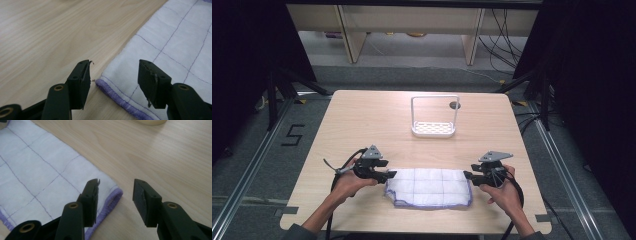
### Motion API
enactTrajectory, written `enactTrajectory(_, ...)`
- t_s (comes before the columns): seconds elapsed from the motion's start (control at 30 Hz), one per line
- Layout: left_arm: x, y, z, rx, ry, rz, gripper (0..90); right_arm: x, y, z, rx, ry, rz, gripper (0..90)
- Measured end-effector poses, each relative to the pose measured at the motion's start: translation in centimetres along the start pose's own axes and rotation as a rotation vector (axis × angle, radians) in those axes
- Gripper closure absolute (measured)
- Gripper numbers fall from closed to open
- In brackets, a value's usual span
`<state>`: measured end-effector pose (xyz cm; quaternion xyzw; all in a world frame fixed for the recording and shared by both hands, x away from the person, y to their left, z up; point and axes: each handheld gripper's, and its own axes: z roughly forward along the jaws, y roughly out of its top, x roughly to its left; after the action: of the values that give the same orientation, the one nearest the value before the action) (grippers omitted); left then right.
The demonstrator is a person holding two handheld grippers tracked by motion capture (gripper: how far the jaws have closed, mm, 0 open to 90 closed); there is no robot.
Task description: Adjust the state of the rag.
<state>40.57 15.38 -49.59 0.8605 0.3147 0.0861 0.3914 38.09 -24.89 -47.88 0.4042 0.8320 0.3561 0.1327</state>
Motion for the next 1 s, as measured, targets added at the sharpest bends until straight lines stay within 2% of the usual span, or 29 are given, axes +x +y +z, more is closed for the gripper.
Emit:
enactTrajectory(0.07,0.1,-0.1,0.3,0.01,-0.001,0.001,43.3,-0.1,0.1,0.6,-0.003,-0.008,0.001,55.6)
enactTrajectory(0.1,0.2,-0.1,0.4,0.013,-0.001,0.004,43.3,0.0,0.2,0.8,-0.007,-0.001,0.022,55.2)
enactTrajectory(0.13,0.3,-0.2,0.5,0.019,0.0,0.003,43.3,-0.1,0.3,1.0,0.001,-0.008,0.002,55.2)
enactTrajectory(0.2,0.2,-0.3,0.7,0.019,0.0,0.002,44.5,-0.3,0.5,1.3,0.035,0.006,0.005,55.1)
enactTrajectory(0.23,0.2,-0.3,0.7,0.026,-0.008,0.013,46.5,-0.1,0.6,1.7,0.039,0.01,0.021,55.1)
enactTrajectory(0.27,0.2,-0.4,0.7,0.023,-0.01,0.016,48.3,-0.2,0.6,1.9,0.037,0.01,0.008,55.1)
enactTrajectory(0.3,0.2,-0.5,0.7,0.028,-0.014,0.028,50.0,-0.1,0.7,2.1,0.037,0.011,0.017,55.0)
enactTrajectory(0.37,0.2,-0.6,0.7,0.035,-0.017,0.046,54.8,0.0,0.7,2.7,0.049,-0.009,-0.005,55.2)
enactTrajectory(0.4,0.2,-0.6,0.7,0.035,-0.026,0.044,58.1,0.1,0.8,2.6,0.081,-0.001,0.009,56.3)
enactTrajectory(0.43,0.1,-0.8,0.8,0.025,-0.03,0.033,61.0,0.0,0.7,3.0,0.065,-0.007,-0.007,57.2)
enactTrajectory(0.47,0.2,-0.8,0.8,0.042,-0.034,0.056,63.9,0.1,0.7,3.1,0.066,-0.004,0.0,58.6)
enactTrajectory(0.53,0.0,-1.0,0.9,0.05,-0.026,0.075,69.2,-0.1,0.7,3.1,0.092,-0.003,-0.009,59.9)
enactTrajectory(0.6,-0.1,-0.9,1.0,0.05,-0.025,0.092,73.3,-0.2,0.7,3.3,0.086,-0.007,-0.006,61.5)
enactTrajectory(0.63,-0.2,-0.9,1.0,0.052,-0.027,0.101,75.5,-0.1,0.7,3.3,0.093,-0.01,0.012,63.4)
enactTrajectory(0.7,-0.2,-0.9,1.0,0.053,-0.027,0.109,79.6,-0.2,0.6,3.5,0.088,-0.002,-0.004,67.6)
enactTrajectory(0.73,-0.3,-0.9,1.0,0.051,-0.03,0.109,81.7,0.0,0.5,3.5,0.081,0.003,0.011,71.2)
enactTrajectory(0.77,-0.4,-1.0,1.0,0.047,-0.027,0.091,83.3,0.0,0.5,3.5,0.08,0.013,0.008,75.7)
enactTrajectory(0.8,-0.4,-1.0,1.0,0.049,-0.027,0.117,84.5,0.0,0.6,3.5,0.076,0.012,0.003,79.9)
enactTrajectory(0.83,-0.5,-1.0,0.9,0.051,-0.021,0.113,85.2,0.1,0.6,3.4,0.078,0.023,0.004,83.3)
enactTrajectory(0.9,-0.7,-1.2,0.8,0.045,-0.022,0.095,85.6,0.0,0.7,3.3,0.086,0.018,-0.035,85.3)
enactTrajectory(0.93,-0.6,-1.2,0.7,0.049,-0.022,0.119,85.8,0.1,0.8,3.2,0.092,0.024,-0.029,85.6)
enactTrajectory(0.97,-0.8,-1.3,0.5,0.047,-0.024,0.112,85.8,0.1,0.7,3.4,0.073,0.025,-0.032,85.8)
enactTrajectory(1.0,-1.0,-1.4,0.5,0.043,-0.024,0.101,85.9,0.0,0.9,3.3,0.08,0.024,-0.034,86.0)
